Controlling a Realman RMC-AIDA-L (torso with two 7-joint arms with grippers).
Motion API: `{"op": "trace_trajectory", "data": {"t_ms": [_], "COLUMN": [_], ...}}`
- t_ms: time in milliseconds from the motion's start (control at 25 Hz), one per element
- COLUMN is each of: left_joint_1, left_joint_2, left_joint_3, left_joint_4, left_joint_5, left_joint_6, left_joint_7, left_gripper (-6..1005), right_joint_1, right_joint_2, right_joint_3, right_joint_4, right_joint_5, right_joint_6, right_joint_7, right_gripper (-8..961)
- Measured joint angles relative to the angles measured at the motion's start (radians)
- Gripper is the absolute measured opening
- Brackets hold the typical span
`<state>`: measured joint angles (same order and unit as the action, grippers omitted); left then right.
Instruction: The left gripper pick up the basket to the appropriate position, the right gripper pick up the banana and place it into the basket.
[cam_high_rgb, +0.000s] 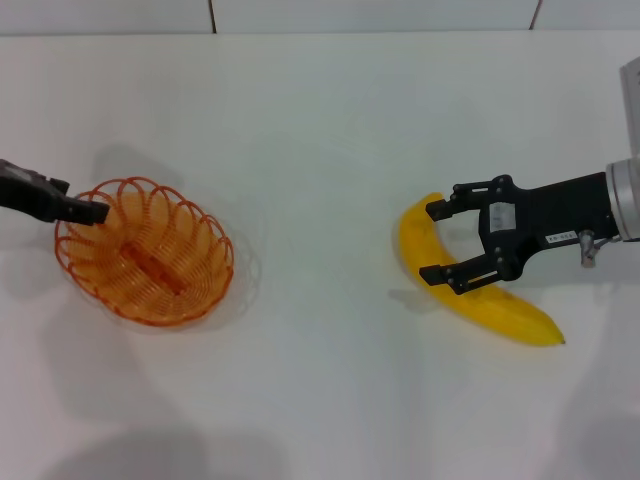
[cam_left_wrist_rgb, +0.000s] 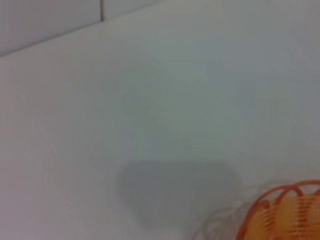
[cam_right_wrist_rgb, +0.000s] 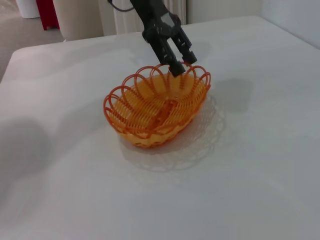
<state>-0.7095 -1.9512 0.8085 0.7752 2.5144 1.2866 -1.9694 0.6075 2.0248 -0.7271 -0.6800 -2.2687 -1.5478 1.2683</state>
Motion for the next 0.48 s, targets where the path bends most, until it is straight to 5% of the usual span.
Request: {"op": "trace_trajectory", "data": {"t_ms": [480], "left_joint_1": [-0.041], "left_joint_2": [-0.027], "left_joint_3": [0.001], "left_joint_4": [-0.064], "left_joint_5": [0.055], "left_joint_6": [-0.062], "left_joint_7": [0.031], "left_gripper": [584], "right_joint_1": [0.002], "right_joint_2": [0.001], "right_joint_3": [0.000], "right_joint_4": [0.001], "right_joint_5": [0.000], "right_joint_6": [0.000], "right_joint_7": [-0.002], "right_gripper": [894]}}
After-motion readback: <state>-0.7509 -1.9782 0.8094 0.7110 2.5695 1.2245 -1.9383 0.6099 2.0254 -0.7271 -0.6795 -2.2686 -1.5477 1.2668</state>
